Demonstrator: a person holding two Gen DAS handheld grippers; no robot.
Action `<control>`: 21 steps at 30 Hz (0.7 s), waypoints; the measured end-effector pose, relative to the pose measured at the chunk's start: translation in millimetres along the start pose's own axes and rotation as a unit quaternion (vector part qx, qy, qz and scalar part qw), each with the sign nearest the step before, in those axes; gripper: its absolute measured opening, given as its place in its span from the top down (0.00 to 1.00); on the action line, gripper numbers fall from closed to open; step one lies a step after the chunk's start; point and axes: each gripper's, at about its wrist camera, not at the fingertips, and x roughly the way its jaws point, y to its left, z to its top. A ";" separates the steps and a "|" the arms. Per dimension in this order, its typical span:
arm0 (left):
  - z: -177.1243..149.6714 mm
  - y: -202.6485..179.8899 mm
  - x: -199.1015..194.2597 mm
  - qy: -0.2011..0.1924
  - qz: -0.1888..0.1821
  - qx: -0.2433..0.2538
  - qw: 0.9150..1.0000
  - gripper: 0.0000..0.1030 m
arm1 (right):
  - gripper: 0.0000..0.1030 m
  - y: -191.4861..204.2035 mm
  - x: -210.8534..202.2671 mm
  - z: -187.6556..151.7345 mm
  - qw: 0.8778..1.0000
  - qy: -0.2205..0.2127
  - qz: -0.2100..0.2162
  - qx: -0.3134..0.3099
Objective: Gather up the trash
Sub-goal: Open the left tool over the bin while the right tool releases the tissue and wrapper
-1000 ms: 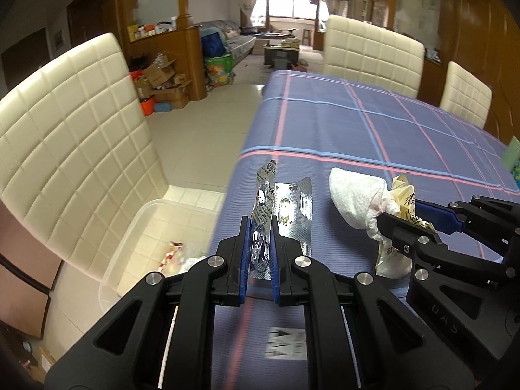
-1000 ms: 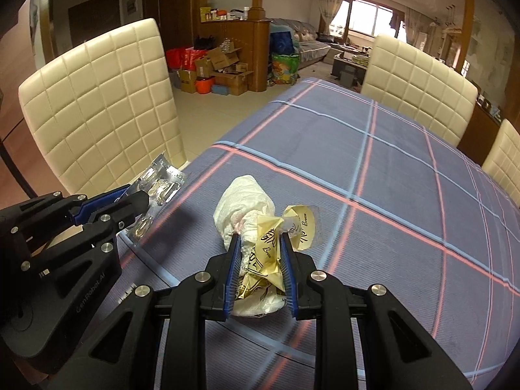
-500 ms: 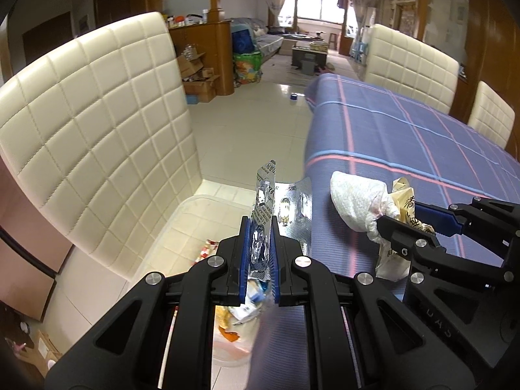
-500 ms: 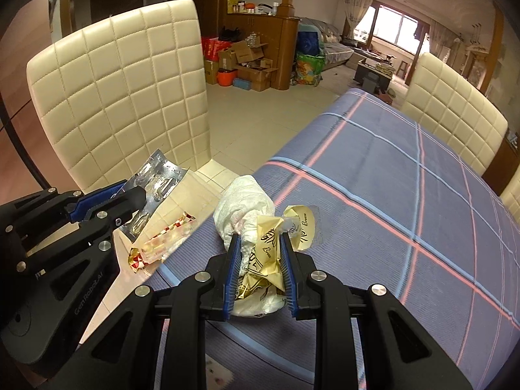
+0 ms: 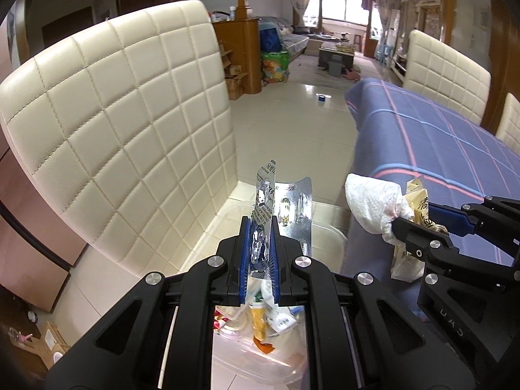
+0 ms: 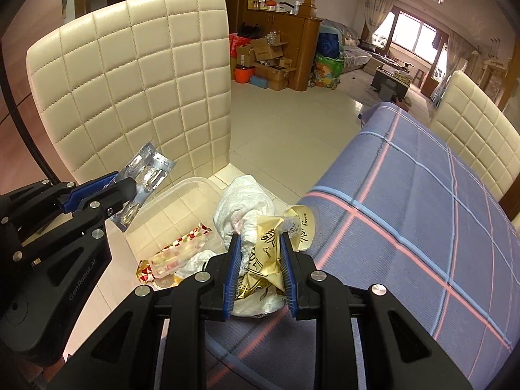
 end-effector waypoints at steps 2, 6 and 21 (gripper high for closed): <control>2.6 5.2 4.9 0.002 0.006 -0.005 1.000 0.88 | 0.77 2.8 4.9 4.3 1.000 0.001 0.001 -0.002; 6.8 13.0 14.6 0.011 0.015 -0.010 1.000 0.88 | 0.77 5.7 10.5 10.0 1.000 0.001 0.000 -0.006; 5.1 29.0 21.3 0.010 0.039 -0.048 0.998 0.04 | 0.68 -1.1 22.8 15.1 1.000 0.017 0.008 0.004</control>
